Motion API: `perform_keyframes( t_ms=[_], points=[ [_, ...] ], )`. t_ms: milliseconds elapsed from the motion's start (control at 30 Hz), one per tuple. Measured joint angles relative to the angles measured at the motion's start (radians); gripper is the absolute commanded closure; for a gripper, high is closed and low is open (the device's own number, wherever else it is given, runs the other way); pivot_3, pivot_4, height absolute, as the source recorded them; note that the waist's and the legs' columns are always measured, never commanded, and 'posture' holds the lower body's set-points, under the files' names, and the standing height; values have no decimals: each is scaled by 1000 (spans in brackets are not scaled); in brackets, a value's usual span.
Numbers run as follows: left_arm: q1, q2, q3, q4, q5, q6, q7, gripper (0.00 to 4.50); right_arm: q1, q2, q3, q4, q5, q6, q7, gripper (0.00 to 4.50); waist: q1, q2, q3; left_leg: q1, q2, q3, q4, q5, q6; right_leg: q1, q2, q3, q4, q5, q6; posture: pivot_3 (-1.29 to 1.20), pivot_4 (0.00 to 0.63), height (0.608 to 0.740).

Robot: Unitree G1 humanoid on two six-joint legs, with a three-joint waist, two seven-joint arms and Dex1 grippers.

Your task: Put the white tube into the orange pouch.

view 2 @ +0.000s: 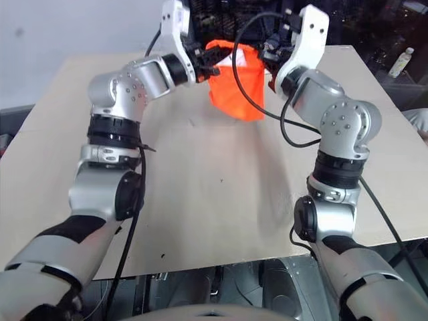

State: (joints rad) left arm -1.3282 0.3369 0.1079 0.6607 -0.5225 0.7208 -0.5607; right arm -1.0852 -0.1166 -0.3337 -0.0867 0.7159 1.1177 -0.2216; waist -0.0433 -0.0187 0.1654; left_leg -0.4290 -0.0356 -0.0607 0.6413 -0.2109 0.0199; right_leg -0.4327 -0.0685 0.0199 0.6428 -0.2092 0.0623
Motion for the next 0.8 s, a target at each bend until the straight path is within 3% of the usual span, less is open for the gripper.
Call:
perform_keyframes(
  t_ms=[200, 333, 433, 500, 567, 667, 800],
  points=[
    [-73, 5, -48, 236, 101, -233, -61, 4481, -23, -46, 71, 156, -36, -138, 87, 4500, 2, 0, 0, -1, -1, 0, 0, 0, 1, 0, -1, 0, 0, 0, 0, 0, 150, 740],
    [-1, 9, -68, 171, 109, -206, -143, 4481, -13, -66, 109, 166, -48, -152, 167, 4500, -1, 0, 0, -2, 0, 0, -2, 0, 0, -2, -1, 0, 0, 0, 0, 0, 150, 740],
    [-42, 2, -65, 282, 131, -269, -65, 4481, -20, -122, 199, 224, -106, -206, 224, 4500, 1, -1, 1, -4, -1, 1, -1, 0, 0, -4, -1, 0, 0, 0, 0, 0, 150, 740],
    [-6, 11, -65, 189, 125, -224, -84, 4481, 21, -147, 218, 160, -90, -168, 280, 4500, 0, 0, 0, -2, 0, 1, -2, 0, 1, -2, -1, 1, -1, 0, 0, 0, 150, 740],
    [144, 20, -73, -11, 97, -130, -130, 4481, 111, -145, 238, 54, -81, -120, 279, 4500, -4, 0, -1, 0, 3, -1, -3, -1, 2, -2, -1, 3, 0, 0, 0, 0, 150, 740],
    [171, -44, -55, 15, 98, -129, -20, 4481, 121, -156, 247, 118, -125, -143, 262, 4500, 5, -2, 1, -5, 2, -1, 2, -1, 2, -7, -2, 3, 2, 2, 2, 0, 150, 740],
    [247, -52, -45, -139, 95, -118, 21, 4481, 151, -169, 255, 49, -120, -143, 294, 4500, 3, -2, 1, 0, 2, -1, 3, -1, 2, -1, -1, 4, 2, 2, 2, 0, 150, 740]
  ],
)
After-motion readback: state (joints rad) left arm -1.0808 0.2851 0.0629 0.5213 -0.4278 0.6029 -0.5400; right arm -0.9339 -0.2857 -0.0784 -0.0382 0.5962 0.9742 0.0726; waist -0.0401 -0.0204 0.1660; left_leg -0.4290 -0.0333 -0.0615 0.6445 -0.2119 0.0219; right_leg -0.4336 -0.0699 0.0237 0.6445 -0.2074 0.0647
